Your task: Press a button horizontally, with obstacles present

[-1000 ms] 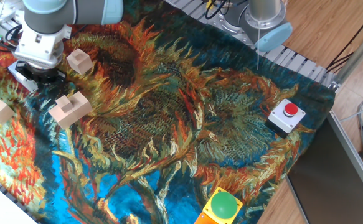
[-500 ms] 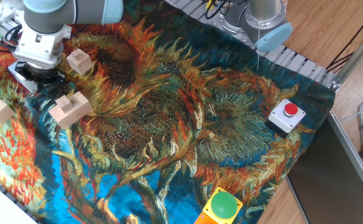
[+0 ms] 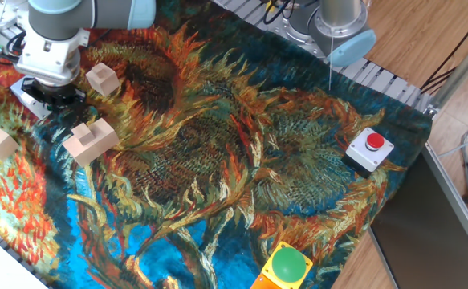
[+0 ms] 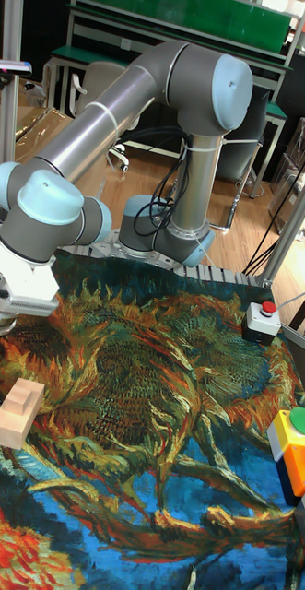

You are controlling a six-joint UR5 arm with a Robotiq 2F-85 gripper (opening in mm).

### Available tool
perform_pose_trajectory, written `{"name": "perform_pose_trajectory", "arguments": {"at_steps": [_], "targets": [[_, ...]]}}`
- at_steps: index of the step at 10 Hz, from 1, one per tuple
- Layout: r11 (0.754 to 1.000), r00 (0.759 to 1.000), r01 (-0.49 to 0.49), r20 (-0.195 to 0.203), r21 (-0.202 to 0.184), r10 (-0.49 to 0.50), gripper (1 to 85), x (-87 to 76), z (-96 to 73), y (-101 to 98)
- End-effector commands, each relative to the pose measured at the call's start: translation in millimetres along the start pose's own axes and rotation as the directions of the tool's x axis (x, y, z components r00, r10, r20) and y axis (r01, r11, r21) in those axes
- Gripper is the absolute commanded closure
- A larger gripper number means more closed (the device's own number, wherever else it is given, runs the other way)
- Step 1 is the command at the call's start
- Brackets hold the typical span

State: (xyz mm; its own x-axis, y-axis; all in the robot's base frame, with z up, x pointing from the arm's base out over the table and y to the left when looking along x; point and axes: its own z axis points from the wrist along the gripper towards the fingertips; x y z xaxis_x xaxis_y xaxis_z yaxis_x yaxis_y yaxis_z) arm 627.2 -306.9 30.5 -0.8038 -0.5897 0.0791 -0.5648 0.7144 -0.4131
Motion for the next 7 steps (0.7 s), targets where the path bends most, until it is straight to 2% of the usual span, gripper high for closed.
{"name": "perform_pose_trajectory", "arguments": {"at_steps": [1, 7], "targets": [[1.0, 1.0, -0.014, -0.002, 0.008, 0.014, 77.0, -0.8, -4.7, 2.7], [1.0, 1.0, -0.017, 0.015, -0.012, 0.017, 77.0, -9.9, -10.5, 6.0]]}}
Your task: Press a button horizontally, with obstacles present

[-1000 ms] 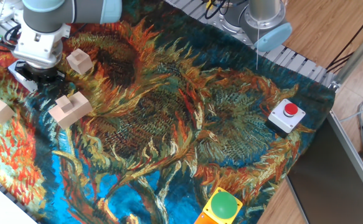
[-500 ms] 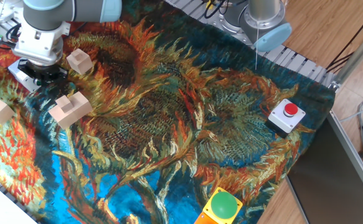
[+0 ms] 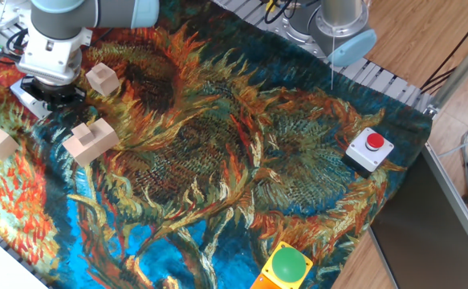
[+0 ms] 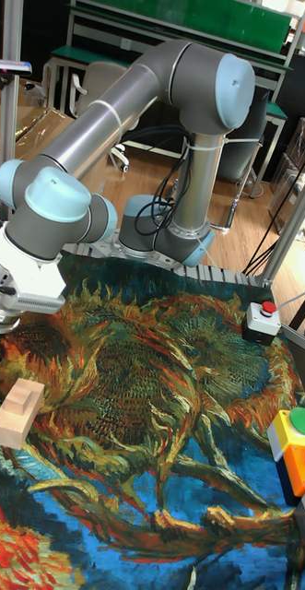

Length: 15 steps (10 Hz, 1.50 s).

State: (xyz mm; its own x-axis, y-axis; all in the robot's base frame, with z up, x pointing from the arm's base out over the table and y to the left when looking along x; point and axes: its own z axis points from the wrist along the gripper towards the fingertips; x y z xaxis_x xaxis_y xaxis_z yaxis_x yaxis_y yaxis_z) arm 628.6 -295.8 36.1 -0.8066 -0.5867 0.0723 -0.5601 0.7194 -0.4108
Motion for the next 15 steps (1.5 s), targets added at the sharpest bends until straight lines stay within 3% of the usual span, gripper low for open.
{"name": "perform_pose_trajectory", "arguments": {"at_steps": [1, 4, 6, 15], "targets": [[1.0, 1.0, -0.008, 0.013, -0.009, 0.008, 77.0, -3.5, -0.9, 0.7], [1.0, 1.0, -0.006, 0.016, -0.016, 0.006, 77.0, -4.3, -1.1, 1.3], [0.999, 0.999, -0.01, 0.032, -0.053, 0.011, 76.0, -6.9, -2.9, 6.7], [0.999, 0.999, 0.019, 0.04, -0.046, -0.017, 76.0, -10.2, 7.2, -3.6]]}}
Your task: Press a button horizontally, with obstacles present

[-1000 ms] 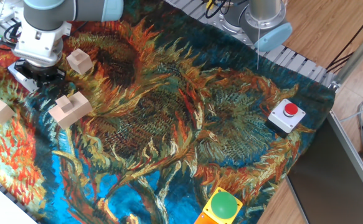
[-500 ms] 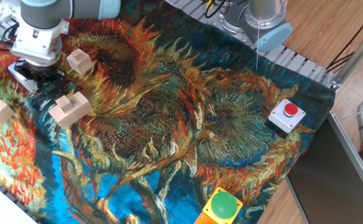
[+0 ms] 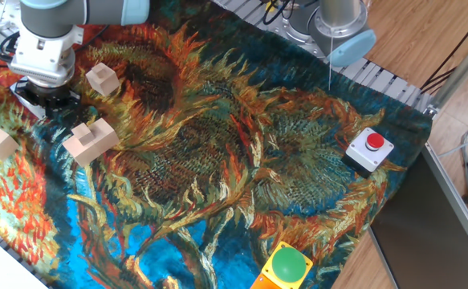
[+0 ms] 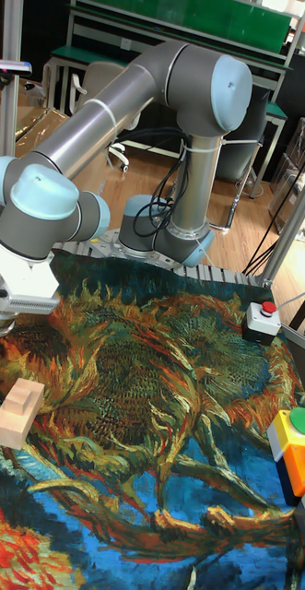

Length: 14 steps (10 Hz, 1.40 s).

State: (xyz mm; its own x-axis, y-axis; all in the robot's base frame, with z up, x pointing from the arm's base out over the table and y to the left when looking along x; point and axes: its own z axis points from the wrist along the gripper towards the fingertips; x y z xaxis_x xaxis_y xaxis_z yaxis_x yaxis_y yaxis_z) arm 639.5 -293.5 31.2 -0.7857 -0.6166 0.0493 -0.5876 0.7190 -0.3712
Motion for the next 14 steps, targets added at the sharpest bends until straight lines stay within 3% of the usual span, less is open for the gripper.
{"name": "perform_pose_trajectory", "arguments": {"at_steps": [1, 9, 14], "targets": [[1.0, 1.0, -0.006, 0.001, -0.013, 0.006, 75.7, 2.0, -0.2, 1.9], [1.0, 1.0, 0.007, 0.01, 0.003, -0.007, 75.7, 3.9, 5.3, -5.6], [1.0, 1.0, -0.008, 0.003, 0.003, 0.008, 76.0, -3.6, -2.9, 6.3]]}}
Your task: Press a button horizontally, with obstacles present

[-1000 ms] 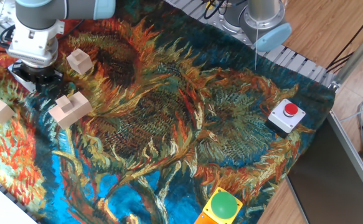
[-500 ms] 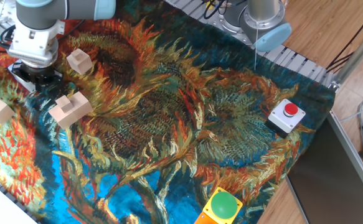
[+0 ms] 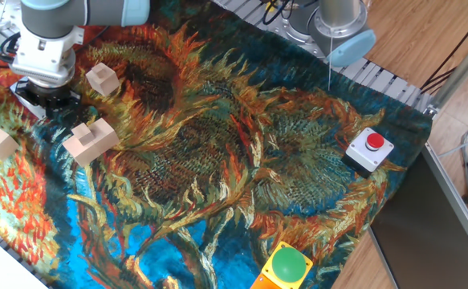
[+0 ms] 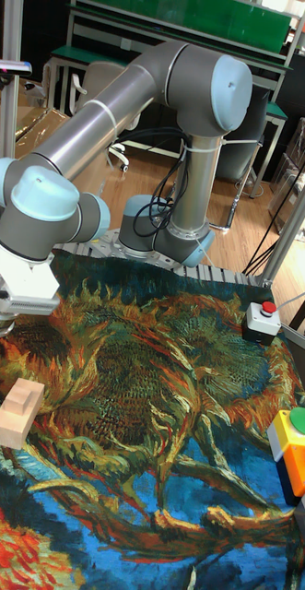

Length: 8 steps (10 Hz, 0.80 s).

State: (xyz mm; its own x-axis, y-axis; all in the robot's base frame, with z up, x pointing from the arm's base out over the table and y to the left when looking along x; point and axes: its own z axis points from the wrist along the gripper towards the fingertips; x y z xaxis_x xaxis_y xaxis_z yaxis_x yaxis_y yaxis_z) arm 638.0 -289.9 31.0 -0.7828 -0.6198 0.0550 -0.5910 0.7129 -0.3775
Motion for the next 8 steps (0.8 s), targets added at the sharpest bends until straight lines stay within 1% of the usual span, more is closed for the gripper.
{"name": "perform_pose_trajectory", "arguments": {"at_steps": [1, 5, 6, 7, 8], "targets": [[1.0, 1.0, -0.01, 0.01, -0.004, 0.01, 76.0, -2.3, 0.4, 0.6], [1.0, 1.0, 0.004, 0.014, -0.012, -0.004, 76.0, 8.2, 9.1, -4.5], [1.0, 1.0, 0.004, 0.011, -0.016, -0.004, 75.7, 10.9, 8.7, -3.7], [1.0, 1.0, -0.001, 0.005, -0.011, 0.001, 75.7, 11.4, 5.4, -1.9], [1.0, 1.0, -0.006, 0.005, -0.011, 0.006, 75.7, 8.1, 2.4, 0.9]]}}
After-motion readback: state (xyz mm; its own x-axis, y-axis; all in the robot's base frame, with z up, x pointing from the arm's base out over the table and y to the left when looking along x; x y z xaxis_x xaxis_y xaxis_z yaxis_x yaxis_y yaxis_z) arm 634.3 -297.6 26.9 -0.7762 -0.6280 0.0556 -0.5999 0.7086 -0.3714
